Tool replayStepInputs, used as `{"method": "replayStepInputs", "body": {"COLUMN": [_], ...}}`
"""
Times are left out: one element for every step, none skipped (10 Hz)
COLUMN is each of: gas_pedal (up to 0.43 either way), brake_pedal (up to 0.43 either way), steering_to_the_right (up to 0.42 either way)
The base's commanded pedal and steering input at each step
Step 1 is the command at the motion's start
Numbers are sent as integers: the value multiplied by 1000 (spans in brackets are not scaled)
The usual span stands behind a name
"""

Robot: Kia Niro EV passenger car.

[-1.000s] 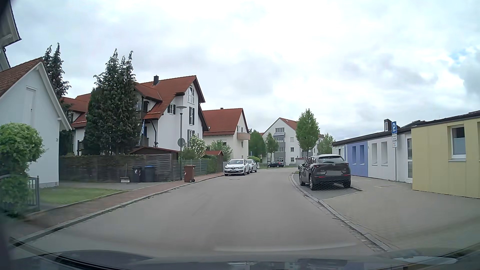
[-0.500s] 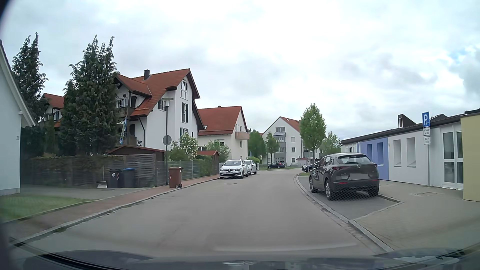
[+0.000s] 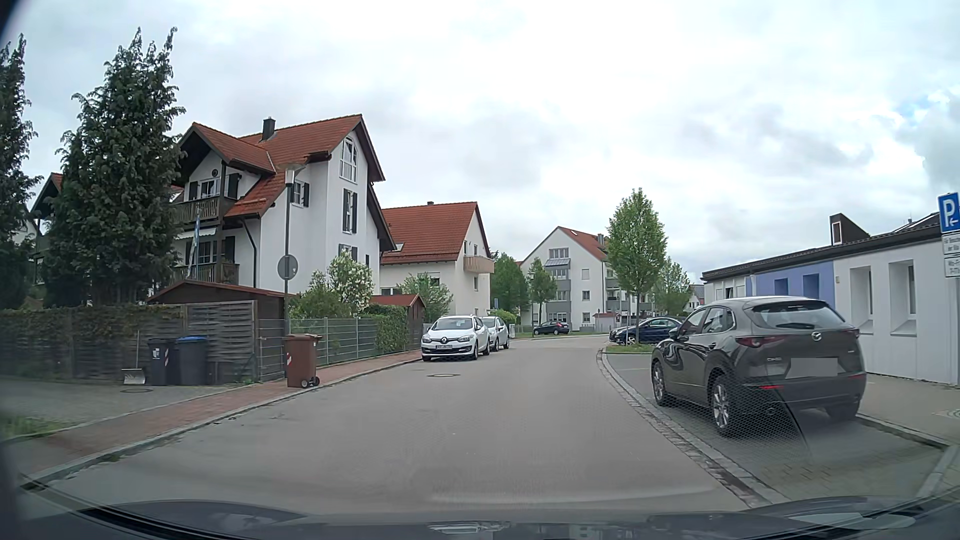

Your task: Follow the waypoints while adhering to traffic rules and regulations

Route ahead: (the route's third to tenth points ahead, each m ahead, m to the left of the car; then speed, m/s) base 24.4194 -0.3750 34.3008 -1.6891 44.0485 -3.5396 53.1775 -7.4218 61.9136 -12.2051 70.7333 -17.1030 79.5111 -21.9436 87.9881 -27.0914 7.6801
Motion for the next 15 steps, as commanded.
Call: {"method": "replayStepInputs", "body": {"gas_pedal": [248,248,248,248,248,248,240,228,209,177,157,138,130,118,118], "brake_pedal": [6,6,6,6,6,12,6,6,6,6,6,6,6,6,6], "steering_to_the_right": [20,22,23,23,24,25,25,25,25,25,25,26,27,28,28]}}
